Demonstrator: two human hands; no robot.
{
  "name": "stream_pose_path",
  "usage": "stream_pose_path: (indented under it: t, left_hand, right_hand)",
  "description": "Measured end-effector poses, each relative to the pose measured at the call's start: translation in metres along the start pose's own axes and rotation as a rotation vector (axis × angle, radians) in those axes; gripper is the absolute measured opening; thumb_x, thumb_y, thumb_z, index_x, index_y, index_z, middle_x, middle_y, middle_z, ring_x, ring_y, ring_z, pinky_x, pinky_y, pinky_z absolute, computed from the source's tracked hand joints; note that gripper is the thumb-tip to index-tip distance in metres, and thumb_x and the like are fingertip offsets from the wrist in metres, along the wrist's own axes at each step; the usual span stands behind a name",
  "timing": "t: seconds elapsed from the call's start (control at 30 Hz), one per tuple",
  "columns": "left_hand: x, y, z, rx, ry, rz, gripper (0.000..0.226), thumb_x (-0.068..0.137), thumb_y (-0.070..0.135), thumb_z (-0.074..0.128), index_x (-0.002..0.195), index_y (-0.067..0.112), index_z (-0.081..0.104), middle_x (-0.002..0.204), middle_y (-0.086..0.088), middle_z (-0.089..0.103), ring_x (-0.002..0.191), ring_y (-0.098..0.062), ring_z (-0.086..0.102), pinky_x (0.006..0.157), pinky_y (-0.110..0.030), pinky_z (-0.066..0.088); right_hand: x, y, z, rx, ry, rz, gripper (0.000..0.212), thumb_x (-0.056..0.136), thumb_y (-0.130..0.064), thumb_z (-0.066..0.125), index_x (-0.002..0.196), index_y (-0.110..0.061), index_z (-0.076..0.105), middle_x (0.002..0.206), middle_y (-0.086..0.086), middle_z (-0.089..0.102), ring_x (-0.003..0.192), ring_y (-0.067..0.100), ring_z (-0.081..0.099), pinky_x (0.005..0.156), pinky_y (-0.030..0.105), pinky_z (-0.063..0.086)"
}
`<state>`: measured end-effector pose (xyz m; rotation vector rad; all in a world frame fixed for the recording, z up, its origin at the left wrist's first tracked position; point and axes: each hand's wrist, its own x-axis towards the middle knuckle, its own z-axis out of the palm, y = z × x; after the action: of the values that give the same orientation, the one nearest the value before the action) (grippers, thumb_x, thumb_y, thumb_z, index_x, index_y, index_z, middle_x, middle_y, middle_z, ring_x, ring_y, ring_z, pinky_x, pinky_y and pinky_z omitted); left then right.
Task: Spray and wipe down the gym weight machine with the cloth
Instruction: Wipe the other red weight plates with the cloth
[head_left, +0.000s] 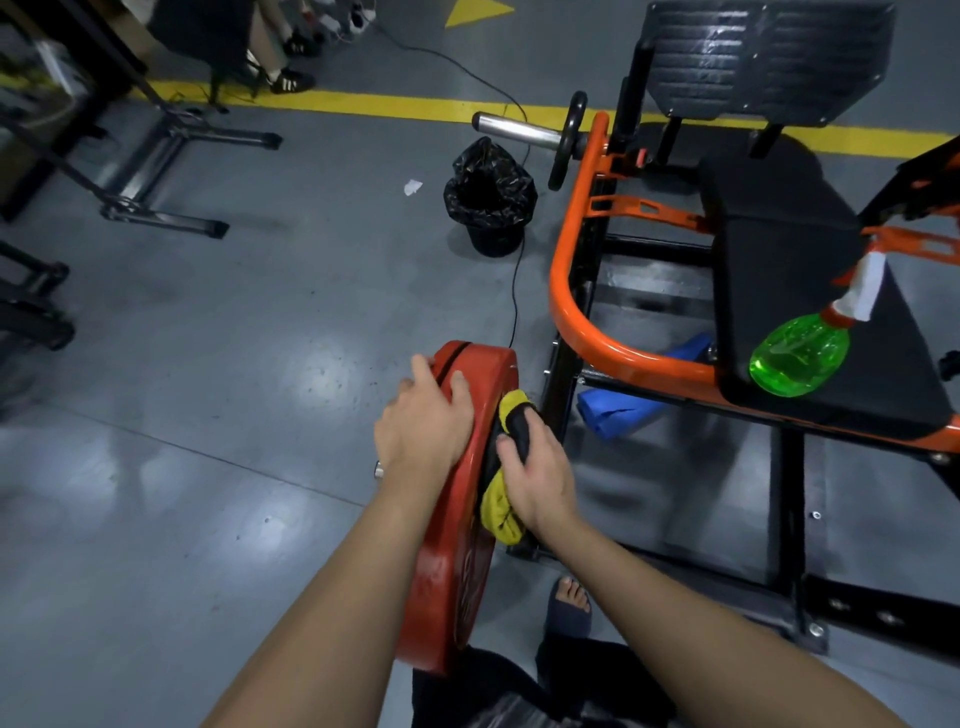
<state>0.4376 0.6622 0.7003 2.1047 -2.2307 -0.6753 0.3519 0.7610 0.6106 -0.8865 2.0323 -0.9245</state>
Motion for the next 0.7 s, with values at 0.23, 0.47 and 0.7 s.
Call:
stream_pose_path:
  t: [0.23, 0.47, 0.7]
  left_hand:
    - [0.002, -0.006, 0.003, 0.087, -0.025, 0.042, 0.054, 0.104, 0.054, 0.027, 0.154, 0.034, 0.034, 0.135, -0.016, 0.057, 0.117, -0.042, 0.059, 0.097, -0.044, 0.044]
    - [0.006, -0.004, 0.004, 0.131, -0.030, 0.057, 0.060, 0.102, 0.060, 0.024, 0.156, 0.035, 0.032, 0.137, -0.017, 0.055, 0.117, -0.043, 0.059, 0.098, -0.046, 0.045]
    - [0.001, -0.007, 0.005, 0.132, -0.026, 0.052, 0.068, 0.098, 0.069, 0.028, 0.155, 0.034, 0.033, 0.138, -0.013, 0.055, 0.119, -0.040, 0.059, 0.094, -0.044, 0.045]
  right_hand:
    - [0.046, -0.032, -0.012, 0.371, 0.074, 0.323, 0.075, 0.081, -0.068, 0.041, 0.140, -0.025, 0.061, 0.136, 0.007, 0.065, 0.128, 0.031, 0.057, 0.112, 0.044, 0.042]
    - [-0.050, -0.024, -0.006, 0.177, 0.052, 0.061, 0.051, 0.090, -0.066, 0.041, 0.121, -0.028, 0.054, 0.102, 0.008, 0.071, 0.100, 0.034, 0.066, 0.086, 0.043, 0.052]
    - [0.050, -0.034, -0.016, 0.026, 0.066, 0.169, 0.045, 0.107, -0.044, 0.041, 0.139, -0.015, 0.052, 0.132, 0.022, 0.063, 0.123, 0.042, 0.057, 0.098, 0.044, 0.043]
